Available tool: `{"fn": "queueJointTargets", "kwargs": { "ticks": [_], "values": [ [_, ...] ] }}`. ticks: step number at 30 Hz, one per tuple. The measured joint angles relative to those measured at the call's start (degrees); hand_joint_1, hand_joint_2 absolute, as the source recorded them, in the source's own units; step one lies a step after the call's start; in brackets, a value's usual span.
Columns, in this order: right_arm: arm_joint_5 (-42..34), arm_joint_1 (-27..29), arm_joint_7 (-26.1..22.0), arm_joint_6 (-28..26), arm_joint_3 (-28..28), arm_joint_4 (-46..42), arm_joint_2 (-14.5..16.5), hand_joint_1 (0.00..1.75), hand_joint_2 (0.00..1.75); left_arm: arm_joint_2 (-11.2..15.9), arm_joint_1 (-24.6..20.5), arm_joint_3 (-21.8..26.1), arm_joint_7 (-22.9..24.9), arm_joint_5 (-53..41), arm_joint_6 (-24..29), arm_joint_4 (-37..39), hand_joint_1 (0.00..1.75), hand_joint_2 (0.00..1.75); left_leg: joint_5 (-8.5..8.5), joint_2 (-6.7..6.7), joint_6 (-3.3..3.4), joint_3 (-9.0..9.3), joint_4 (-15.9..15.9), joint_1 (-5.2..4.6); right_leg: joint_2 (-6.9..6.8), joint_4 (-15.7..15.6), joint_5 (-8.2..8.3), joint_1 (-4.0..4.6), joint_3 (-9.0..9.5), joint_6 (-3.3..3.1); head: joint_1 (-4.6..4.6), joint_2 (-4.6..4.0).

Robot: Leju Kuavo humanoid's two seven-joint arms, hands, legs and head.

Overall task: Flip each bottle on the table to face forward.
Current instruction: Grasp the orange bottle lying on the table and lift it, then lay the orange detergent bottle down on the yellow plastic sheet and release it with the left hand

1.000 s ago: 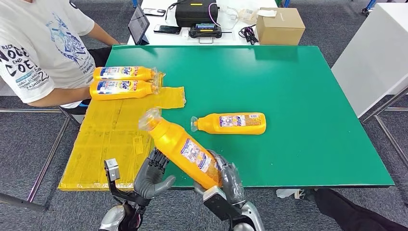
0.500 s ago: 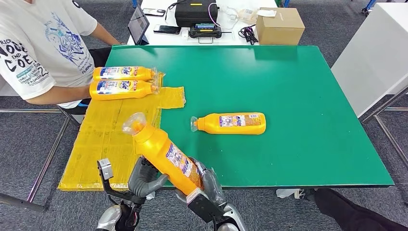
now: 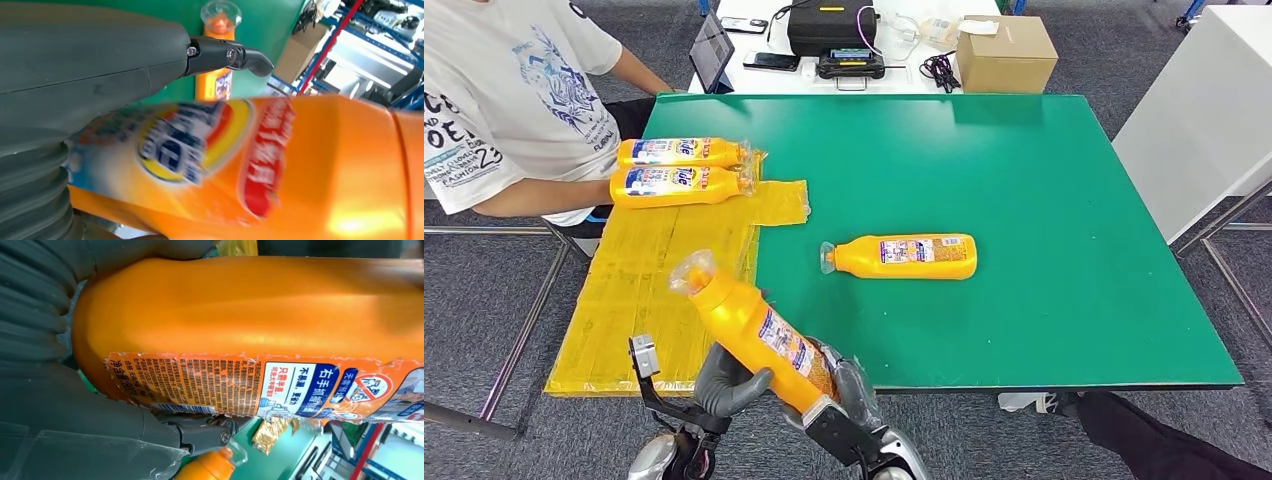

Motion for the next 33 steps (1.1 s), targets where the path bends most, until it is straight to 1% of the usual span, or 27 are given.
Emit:
{"fn": "queueJointTargets", "kwargs": {
  "ticks": [13, 14, 17, 18, 23, 33],
  "values": [
    [1.0, -0.6, 0.0, 2.1, 1.2, 1.7, 0.1, 1.75, 1.75, 0.0, 0.0, -1.1, -0.2, 0.0, -0.3, -0.6, 0.0, 1.75, 0.0, 0.0, 0.0, 0.0, 0.0, 0.0, 0.0, 0.0, 0.0, 0.0, 0.0, 0.0, 0.0, 0.0],
    [1.1, -0.8, -0.2, 2.4, 1.2, 2.1, 0.1, 1.75, 1.75, 0.0, 0.0, -1.2, -0.2, 0.0, -0.4, -0.6, 0.12, 1.75, 0.0, 0.0, 0.0, 0.0, 0.0, 0.0, 0.0, 0.0, 0.0, 0.0, 0.0, 0.0, 0.0, 0.0],
    [1.6, -1.6, -0.8, 2.7, 1.3, 3.4, 0.1, 1.75, 1.75, 0.0, 0.0, -1.3, -0.4, -0.4, -1.1, -0.6, 1.43, 1.75, 0.0, 0.0, 0.0, 0.01, 0.0, 0.0, 0.0, 0.0, 0.0, 0.0, 0.0, 0.0, -0.01, 0.0],
    [1.9, -1.9, -0.9, 2.7, 1.4, 3.8, 0.1, 1.75, 1.75, 0.1, 0.1, -1.3, -0.5, -0.5, -1.4, -0.6, 1.75, 1.75, 0.0, 0.0, 0.0, 0.01, 0.0, 0.0, 0.0, 0.0, 0.0, 0.0, 0.0, 0.0, -0.01, 0.0],
    [2.9, -2.8, -0.9, 2.7, 1.8, 5.2, 0.1, 1.75, 1.75, 0.2, 0.3, -1.2, -1.1, -0.4, -2.3, -0.4, 1.75, 1.75, 0.0, 0.0, 0.0, 0.01, 0.0, 0.0, 0.0, 0.0, 0.0, 0.01, 0.0, 0.0, -0.01, 0.0],
    [3.3, -3.1, -0.8, 2.7, 2.3, 6.4, 0.1, 1.75, 1.75, 0.2, 0.5, -1.1, -1.2, -0.3, -2.3, 0.0, 1.75, 1.75, 0.0, 0.01, 0.0, 0.01, 0.0, 0.0, 0.0, 0.0, 0.0, 0.0, 0.0, 0.0, -0.01, 0.0]
  ]
}}
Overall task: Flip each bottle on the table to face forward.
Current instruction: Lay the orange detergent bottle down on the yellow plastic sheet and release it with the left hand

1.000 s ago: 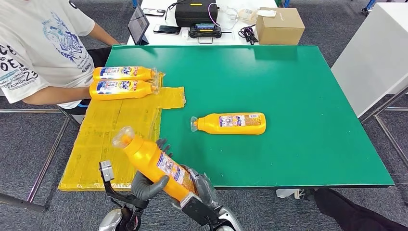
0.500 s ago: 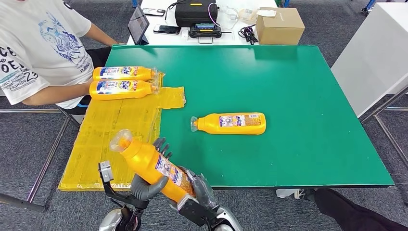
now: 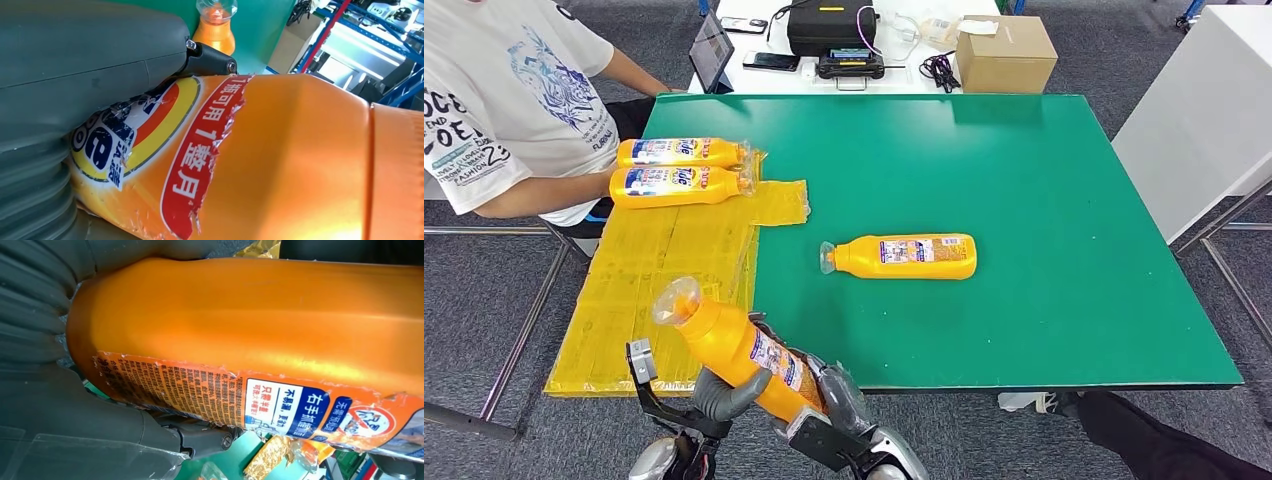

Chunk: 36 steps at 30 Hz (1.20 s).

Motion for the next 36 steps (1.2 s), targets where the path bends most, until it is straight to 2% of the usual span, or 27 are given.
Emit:
{"fn": "queueJointTargets", "kwargs": {
  "ticks": [8, 9, 11, 12, 13, 15, 18, 22, 24, 31, 36],
  "values": [
    [-0.6, 0.0, -0.6, 0.8, 0.2, 0.3, 0.0, 1.74, 1.75, 0.0, 0.3, 0.2, -0.6, 0.0, -0.5, 0.0, 1.75, 1.75, 0.0, 0.0, 0.0, 0.01, 0.0, 0.0, 0.0, 0.0, 0.0, 0.0, 0.0, 0.0, 0.0, 0.0],
    [-0.7, 0.0, -0.7, 0.9, 0.2, 0.3, 0.0, 1.41, 1.75, 0.0, 0.3, 0.2, -0.6, -0.1, -0.5, 0.0, 1.75, 1.75, 0.0, 0.01, 0.0, 0.01, 0.0, 0.0, 0.0, 0.0, 0.0, 0.0, 0.0, 0.0, 0.01, 0.0],
    [-0.8, 0.0, -0.6, 1.0, 0.2, 0.3, 0.0, 0.54, 1.75, 0.0, 0.3, 0.3, -0.9, -0.4, -0.4, 0.0, 1.75, 1.75, 0.0, 0.01, 0.0, 0.01, 0.0, 0.0, 0.0, 0.0, 0.0, 0.0, 0.0, 0.0, 0.01, 0.0],
    [-0.7, 0.0, -0.5, 1.0, 0.3, 0.3, 0.0, 0.11, 1.31, 0.1, 0.2, 0.3, -1.0, -0.8, -0.4, -0.1, 1.75, 1.75, 0.0, 0.0, 0.0, 0.01, 0.0, 0.0, 0.0, 0.0, 0.0, 0.0, 0.0, 0.0, 0.01, 0.0],
    [-0.6, 0.1, -0.3, 1.0, 0.3, 0.2, 0.0, 0.0, 0.87, 0.2, 0.2, 0.3, -1.1, -1.3, -0.3, -0.2, 1.75, 1.75, 0.0, 0.0, 0.0, 0.01, 0.0, 0.0, 0.0, 0.0, 0.0, 0.0, 0.0, 0.0, 0.0, 0.0],
    [-0.7, 0.6, -0.1, 1.3, 0.5, -0.4, 0.1, 0.0, 0.0, 0.4, 0.0, 0.2, -1.2, -2.7, 0.2, -0.6, 1.75, 1.75, 0.0, 0.0, 0.0, 0.01, 0.0, 0.0, 0.0, 0.0, 0.0, 0.0, 0.0, 0.0, 0.01, 0.0],
    [-3.2, 1.8, -0.4, 3.2, 0.2, -3.7, -0.2, 0.0, 0.0, 0.8, -0.8, 0.2, -2.6, -6.1, 2.8, -1.3, 1.75, 1.75, 0.01, 0.0, 0.0, 0.0, 0.0, 0.01, 0.0, 0.0, 0.0, 0.01, -0.01, 0.0, 0.01, 0.0],
    [-7.1, 3.6, -1.2, 7.8, -1.6, -12.2, -1.0, 0.0, 0.0, 1.3, -3.6, 1.2, -6.2, -14.1, 12.2, -3.6, 1.75, 1.75, 0.05, -0.02, 0.0, -0.01, 0.0, 0.01, -0.01, 0.0, 0.03, 0.01, 0.01, 0.0, 0.03, 0.0],
    [-7.9, 4.4, -1.3, 10.0, -3.1, -17.1, -1.4, 0.0, 0.0, 1.5, -5.9, 2.7, -6.6, -16.2, 16.2, -4.7, 1.75, 1.75, 0.07, -0.01, 0.0, 0.01, 0.0, 0.01, -0.01, 0.0, 0.05, 0.01, 0.02, 0.0, 0.02, 0.0],
    [-10.7, 6.5, -3.5, 13.3, -7.7, -27.9, -1.6, 0.0, 0.0, 1.8, -11.2, 7.6, -6.5, -15.3, 19.9, -5.5, 1.75, 1.75, 0.12, 0.0, -0.01, 0.03, 0.0, 0.0, -0.01, 0.0, 0.06, 0.0, 0.05, 0.02, 0.02, 0.0],
    [-11.3, 7.1, -5.4, 15.1, -8.8, -32.2, -1.5, 0.0, 0.0, 1.9, -14.1, 9.0, -8.6, -21.3, 27.2, -5.0, 1.75, 1.75, 0.12, -0.01, -0.01, 0.01, 0.0, 0.0, -0.01, 0.0, 0.06, 0.0, 0.03, 0.02, 0.02, 0.0]
  ]
}}
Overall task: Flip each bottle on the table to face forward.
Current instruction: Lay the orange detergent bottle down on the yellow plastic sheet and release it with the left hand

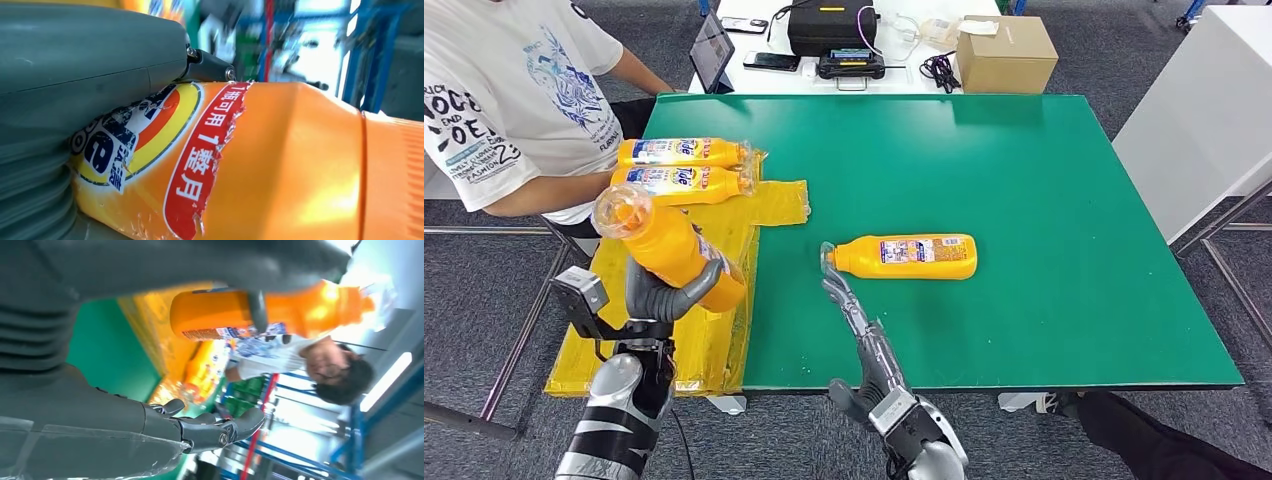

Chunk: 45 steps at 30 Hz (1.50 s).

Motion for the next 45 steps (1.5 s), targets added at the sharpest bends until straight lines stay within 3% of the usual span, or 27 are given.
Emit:
{"fn": "queueJointTargets", "kwargs": {
  "ticks": [10, 14, 17, 20, 27, 36, 45],
  "values": [
    [0.5, 0.1, -0.4, 0.0, -0.2, -2.5, 0.1, 0.0, 0.0, 0.1, -3.0, 0.2, -1.6, -6.2, 5.6, 1.9, 1.75, 1.75, 0.0, 0.01, 0.0, 0.0, 0.0, 0.0, 0.0, 0.0, 0.0, 0.0, 0.0, 0.0, 0.01, 0.0],
    [0.4, -0.1, -0.5, 0.0, -0.2, -2.8, 0.1, 0.0, 1.75, 0.9, -4.3, -1.0, -0.8, -27.9, 20.2, 3.1, 1.75, 1.75, 0.0, -0.01, 0.0, -0.01, 0.0, 0.0, 0.0, 0.0, 0.0, 0.0, 0.0, 0.0, 0.0, 0.0],
    [0.4, -0.6, -0.5, 0.0, 0.1, -2.8, 0.3, 0.0, 1.75, 1.8, -7.1, -1.7, 3.1, -44.6, 28.6, 7.2, 1.75, 1.75, 0.0, 0.0, 0.0, 0.0, 0.0, 0.0, 0.0, 0.0, 0.0, 0.0, 0.01, 0.0, 0.0, 0.0],
    [0.3, -1.0, -0.3, -0.1, 0.4, -2.7, 0.5, 0.0, 1.75, 3.2, -11.0, -1.7, 7.7, -55.9, 32.8, 14.4, 1.75, 1.75, 0.02, 0.02, -0.01, 0.01, 0.0, 0.01, 0.0, 0.0, 0.01, 0.01, 0.03, 0.0, 0.0, 0.0],
    [0.0, -1.4, 0.7, 0.0, 0.6, -2.4, 0.5, 0.0, 1.75, 7.4, -16.9, -1.8, 18.8, -71.5, 30.6, 31.7, 1.75, 1.75, 0.06, 0.06, -0.06, 0.02, 0.0, 0.04, 0.01, 0.1, 0.01, 0.02, 0.01, 0.0, 0.01, 0.0],
    [-0.1, -1.3, 0.9, 0.4, 0.6, -2.0, 0.5, 0.0, 1.75, 9.3, -17.9, -2.2, 21.1, -75.3, 30.3, 37.7, 1.75, 1.75, 0.06, 0.02, -0.06, -0.05, 0.0, 0.03, 0.01, 0.0, 0.0, 0.01, -0.05, 0.0, 0.01, 0.0],
    [1.1, -1.3, 1.3, 0.8, 0.6, -0.8, 0.5, 0.0, 1.75, 10.0, -19.8, -1.6, 18.9, -72.6, 22.6, 42.4, 1.75, 1.75, 0.06, -0.01, -0.06, 0.01, 0.0, 0.03, 0.0, 0.0, 0.0, 0.02, 0.03, 0.0, 0.01, 0.0]
  ]
}}
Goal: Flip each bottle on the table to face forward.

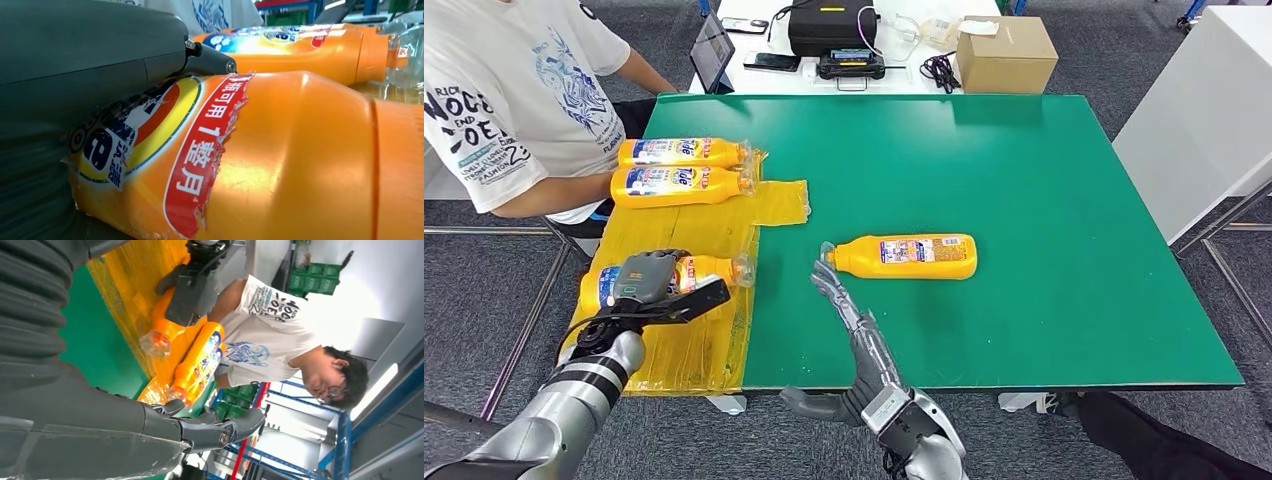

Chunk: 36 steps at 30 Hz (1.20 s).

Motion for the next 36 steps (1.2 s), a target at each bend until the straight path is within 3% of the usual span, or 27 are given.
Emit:
{"fn": "queueJointTargets", "kwargs": {
  "ticks": [2, 3, 4, 7, 8, 9, 13, 23, 27, 31, 36],
  "values": [
    [0.1, 0.0, 0.2, 0.0, 0.0, 0.2, 0.0, 0.0, 1.75, 0.0, -0.3, 0.2, -0.3, 0.4, -1.1, 0.3, 1.75, 1.75, 0.0, 0.0, 0.0, 0.02, 0.0, 0.0, 0.0, 0.0, 0.0, 0.0, 0.02, 0.0, 0.0, 0.0],
    [0.1, 0.0, 0.2, 0.0, 0.0, 0.3, 0.0, 0.0, 1.75, 0.0, -0.5, 0.3, -0.3, 0.5, -1.5, 0.5, 1.65, 1.75, 0.0, 0.0, 0.0, 0.03, 0.0, 0.0, 0.0, 0.0, 0.0, 0.0, 0.03, 0.0, 0.0, 0.0],
    [0.1, 0.0, 0.2, 0.0, 0.0, 0.4, 0.0, 0.0, 1.75, 0.0, -0.6, 0.3, -0.4, 0.6, -1.7, 0.6, 1.36, 1.75, 0.0, 0.0, 0.0, 0.04, 0.0, 0.0, 0.0, 0.0, 0.0, 0.0, 0.03, 0.0, 0.0, 0.0],
    [0.2, 0.0, 0.3, 0.0, 0.0, 0.6, 0.0, 0.0, 1.75, 0.0, -0.8, 0.9, -1.2, 2.0, -3.3, 0.9, 0.21, 1.75, 0.0, 0.0, 0.0, 0.07, 0.0, 0.0, 0.0, 0.0, 0.0, 0.0, 0.06, 0.0, 0.0, 0.0],
    [0.3, 0.0, 0.4, 0.0, 0.0, 0.7, 0.0, 0.0, 1.75, -0.1, -0.9, 1.3, -1.7, 3.0, -4.7, 0.9, 0.07, 1.75, 0.0, 0.0, 0.0, 0.08, 0.0, 0.0, 0.0, 0.0, 0.0, 0.0, 0.07, 0.0, -0.01, 0.0],
    [0.3, 0.0, 0.4, 0.1, 0.0, 0.8, 0.0, 0.0, 1.75, -0.1, -1.1, 1.9, -2.3, 4.2, -6.5, 1.1, 0.03, 1.75, 0.0, 0.0, 0.0, 0.09, 0.0, 0.0, 0.0, 0.0, 0.0, 0.0, 0.09, 0.0, 0.0, 0.0],
    [0.4, -0.1, 0.6, 0.2, 0.0, 1.5, 0.1, 0.0, 1.75, -0.4, -2.0, 3.8, -3.8, 7.6, -13.8, 1.6, 0.0, 0.0, 0.0, -0.05, 0.0, 0.18, 0.0, 0.0, -0.02, 0.0, 0.0, -0.01, 0.21, 0.0, 0.0, 0.0],
    [0.1, -1.5, 1.2, 0.6, -0.1, 4.8, 0.2, 0.0, 1.75, -0.1, -4.0, 5.8, -6.5, 11.9, -28.0, 3.4, 0.0, 0.0, -0.04, -0.2, -0.02, 0.77, -0.1, -0.01, -0.05, 0.0, -0.05, -0.01, 0.85, -0.04, -0.01, 0.0],
    [0.1, -2.5, 1.3, 0.6, 0.0, 6.9, 0.3, 0.0, 1.75, 0.6, -4.6, 6.9, -10.7, 16.6, -37.0, 4.1, 0.0, 0.0, 0.02, -0.31, -0.03, 0.88, -0.1, 0.0, -0.11, 0.0, -0.05, -0.01, 1.01, -0.04, -0.01, 0.0],
    [0.0, -3.4, 1.3, 0.1, 0.1, 9.1, 0.3, 0.0, 1.75, 0.8, -3.8, 10.6, -17.7, 28.1, -46.8, 4.2, 0.0, 0.0, 0.05, -0.31, -0.03, 0.93, -0.1, -0.01, -0.12, 0.0, -0.05, -0.03, 1.02, -0.04, 0.0, 0.0],
    [0.1, -3.4, 1.5, -1.3, 0.2, 10.3, 0.4, 0.0, 1.75, -1.7, -0.6, 16.2, -20.6, 40.9, -43.0, 1.5, 0.0, 0.0, 0.06, -0.3, -0.03, 0.77, 0.0, -0.02, -0.12, 0.0, -0.03, -0.03, 0.83, -0.02, 0.01, 0.0]
  ]
}}
